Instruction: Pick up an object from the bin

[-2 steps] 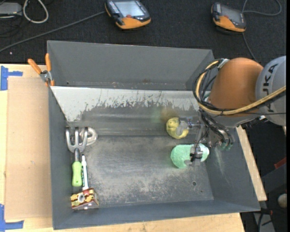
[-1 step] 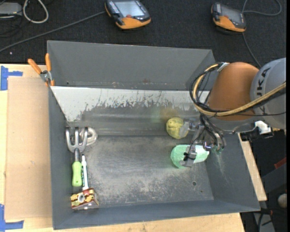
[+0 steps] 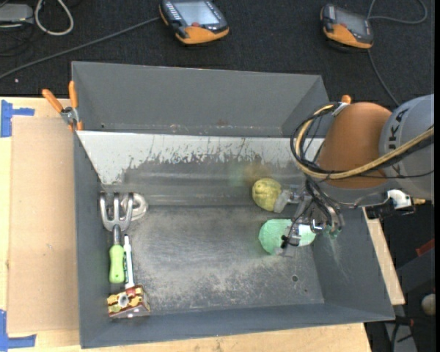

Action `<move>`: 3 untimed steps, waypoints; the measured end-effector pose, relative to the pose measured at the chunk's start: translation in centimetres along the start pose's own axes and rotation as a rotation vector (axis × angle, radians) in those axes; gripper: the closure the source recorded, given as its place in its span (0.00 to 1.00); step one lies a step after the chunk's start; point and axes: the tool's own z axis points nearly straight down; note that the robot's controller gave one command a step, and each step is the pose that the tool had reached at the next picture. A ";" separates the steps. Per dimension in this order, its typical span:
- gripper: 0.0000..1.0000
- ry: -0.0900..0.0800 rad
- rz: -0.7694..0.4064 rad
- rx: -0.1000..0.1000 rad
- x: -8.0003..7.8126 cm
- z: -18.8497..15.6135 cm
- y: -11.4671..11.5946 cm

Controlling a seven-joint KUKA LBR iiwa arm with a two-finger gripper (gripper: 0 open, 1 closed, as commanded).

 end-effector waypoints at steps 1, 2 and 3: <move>0.00 0.005 -0.136 0.001 -0.3 1.9 -1.5; 1.00 0.002 -0.137 0.000 -0.4 1.7 -1.4; 1.00 0.002 -0.139 0.000 -0.4 1.7 -1.3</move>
Offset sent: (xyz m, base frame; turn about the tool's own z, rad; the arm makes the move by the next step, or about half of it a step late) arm 0.0000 0.0000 0.0000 0.0000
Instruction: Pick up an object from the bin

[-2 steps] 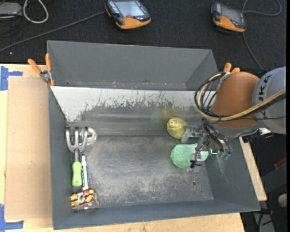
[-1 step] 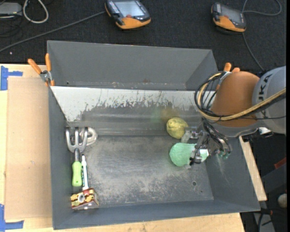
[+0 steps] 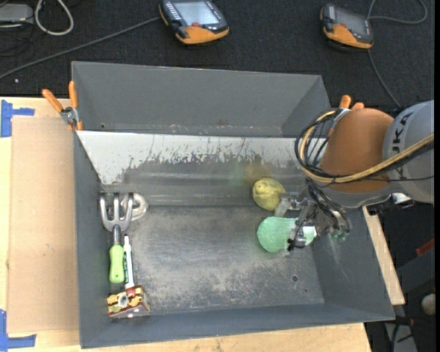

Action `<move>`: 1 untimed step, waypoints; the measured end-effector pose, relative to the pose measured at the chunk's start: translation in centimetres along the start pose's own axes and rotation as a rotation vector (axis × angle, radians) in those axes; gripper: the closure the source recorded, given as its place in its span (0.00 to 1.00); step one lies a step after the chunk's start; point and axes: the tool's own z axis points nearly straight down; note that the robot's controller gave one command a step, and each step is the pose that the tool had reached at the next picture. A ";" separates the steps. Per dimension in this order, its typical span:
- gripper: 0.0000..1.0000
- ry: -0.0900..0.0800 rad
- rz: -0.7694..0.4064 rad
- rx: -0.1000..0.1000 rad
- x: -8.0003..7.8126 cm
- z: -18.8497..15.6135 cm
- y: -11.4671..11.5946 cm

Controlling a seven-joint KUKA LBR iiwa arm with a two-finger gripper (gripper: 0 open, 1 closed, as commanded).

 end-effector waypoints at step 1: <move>1.00 0.000 -0.002 0.000 0.0 0.0 0.0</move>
Offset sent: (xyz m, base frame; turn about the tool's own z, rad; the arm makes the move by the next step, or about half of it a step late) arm 0.0000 0.0000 0.0000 0.0000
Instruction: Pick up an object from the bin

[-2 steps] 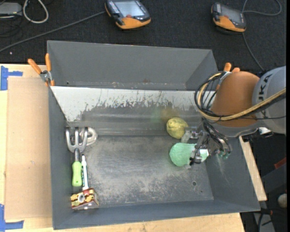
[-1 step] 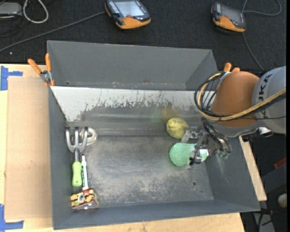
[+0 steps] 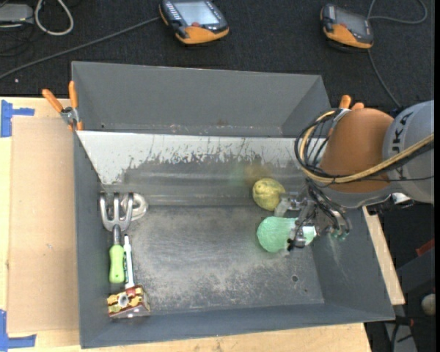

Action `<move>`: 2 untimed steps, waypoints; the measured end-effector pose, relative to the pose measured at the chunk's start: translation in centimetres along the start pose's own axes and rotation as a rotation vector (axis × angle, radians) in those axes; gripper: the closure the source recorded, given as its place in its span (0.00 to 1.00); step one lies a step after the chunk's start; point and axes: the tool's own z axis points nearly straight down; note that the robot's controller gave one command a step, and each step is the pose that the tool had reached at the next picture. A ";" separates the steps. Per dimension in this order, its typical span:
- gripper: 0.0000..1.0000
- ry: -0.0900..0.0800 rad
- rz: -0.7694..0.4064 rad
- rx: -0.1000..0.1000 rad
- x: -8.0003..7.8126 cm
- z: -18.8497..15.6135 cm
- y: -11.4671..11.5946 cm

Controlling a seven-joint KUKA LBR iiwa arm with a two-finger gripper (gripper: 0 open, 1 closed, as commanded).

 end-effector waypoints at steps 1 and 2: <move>1.00 0.000 -0.001 0.000 0.0 0.0 0.0; 1.00 0.000 -0.001 0.000 0.0 0.0 0.0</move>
Offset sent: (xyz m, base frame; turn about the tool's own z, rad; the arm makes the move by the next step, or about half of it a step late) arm 0.0000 0.0000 0.0000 0.0000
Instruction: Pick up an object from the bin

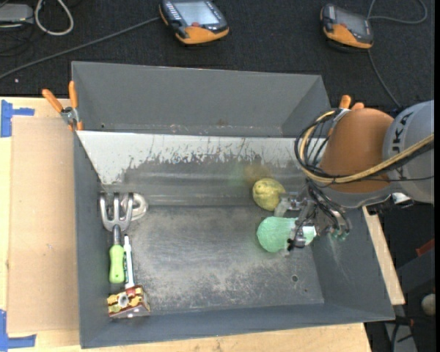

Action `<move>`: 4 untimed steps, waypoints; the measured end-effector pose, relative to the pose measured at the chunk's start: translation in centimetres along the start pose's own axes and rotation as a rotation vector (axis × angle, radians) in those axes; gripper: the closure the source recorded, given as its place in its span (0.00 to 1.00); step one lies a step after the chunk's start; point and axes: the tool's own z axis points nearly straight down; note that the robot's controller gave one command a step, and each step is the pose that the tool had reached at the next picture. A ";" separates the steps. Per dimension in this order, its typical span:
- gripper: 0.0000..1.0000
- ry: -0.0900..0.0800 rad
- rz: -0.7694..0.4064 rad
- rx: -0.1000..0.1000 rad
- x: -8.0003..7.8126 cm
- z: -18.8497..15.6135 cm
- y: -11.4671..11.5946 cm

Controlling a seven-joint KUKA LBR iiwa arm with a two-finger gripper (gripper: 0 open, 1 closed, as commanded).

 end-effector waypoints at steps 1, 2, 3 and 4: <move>1.00 -0.005 -0.055 0.000 3.7 0.9 0.9; 1.00 -0.005 -0.057 0.000 3.7 0.9 0.9; 1.00 -0.005 -0.058 0.001 3.7 0.9 0.9; 0.00 0.000 -0.058 0.000 3.8 1.2 1.0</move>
Offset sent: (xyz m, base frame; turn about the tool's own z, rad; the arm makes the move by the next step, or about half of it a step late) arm 0.0000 0.0000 0.0000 0.0000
